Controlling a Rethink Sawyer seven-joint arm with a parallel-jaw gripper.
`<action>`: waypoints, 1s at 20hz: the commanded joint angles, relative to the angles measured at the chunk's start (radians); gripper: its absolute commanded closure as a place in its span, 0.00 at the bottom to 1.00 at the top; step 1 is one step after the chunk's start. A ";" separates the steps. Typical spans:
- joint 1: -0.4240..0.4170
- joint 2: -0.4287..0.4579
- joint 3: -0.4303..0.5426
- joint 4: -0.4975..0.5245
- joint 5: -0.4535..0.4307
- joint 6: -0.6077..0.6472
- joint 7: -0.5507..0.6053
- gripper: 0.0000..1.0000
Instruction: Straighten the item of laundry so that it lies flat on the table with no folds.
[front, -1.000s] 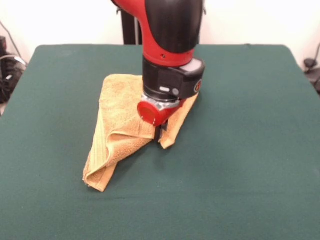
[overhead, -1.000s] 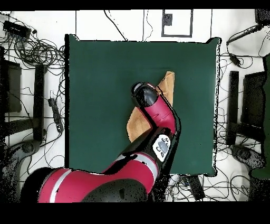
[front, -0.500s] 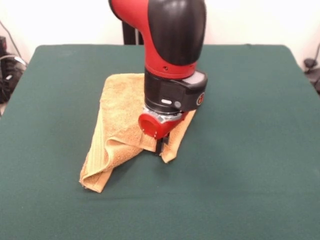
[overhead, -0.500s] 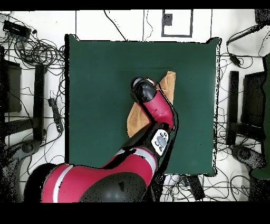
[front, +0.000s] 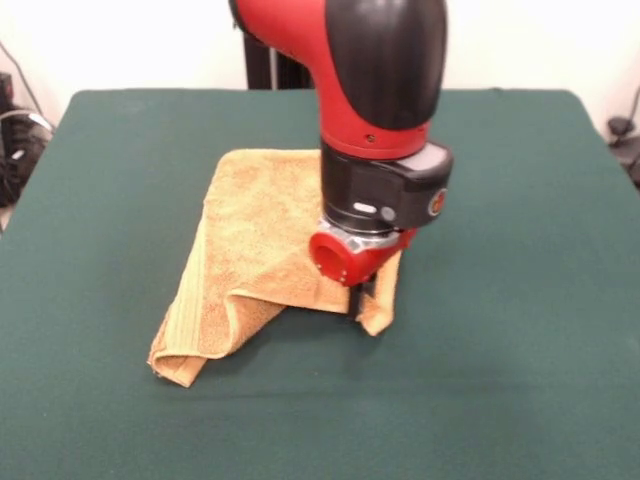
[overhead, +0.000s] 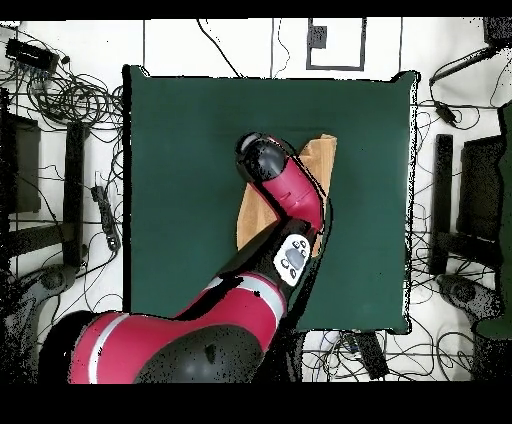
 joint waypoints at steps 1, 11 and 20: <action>0.053 0.032 0.043 -0.107 0.007 0.122 0.471 1.00; 0.074 0.021 0.059 -0.113 0.022 0.117 0.592 1.00; 0.060 0.032 0.019 -0.171 -0.014 0.211 0.700 1.00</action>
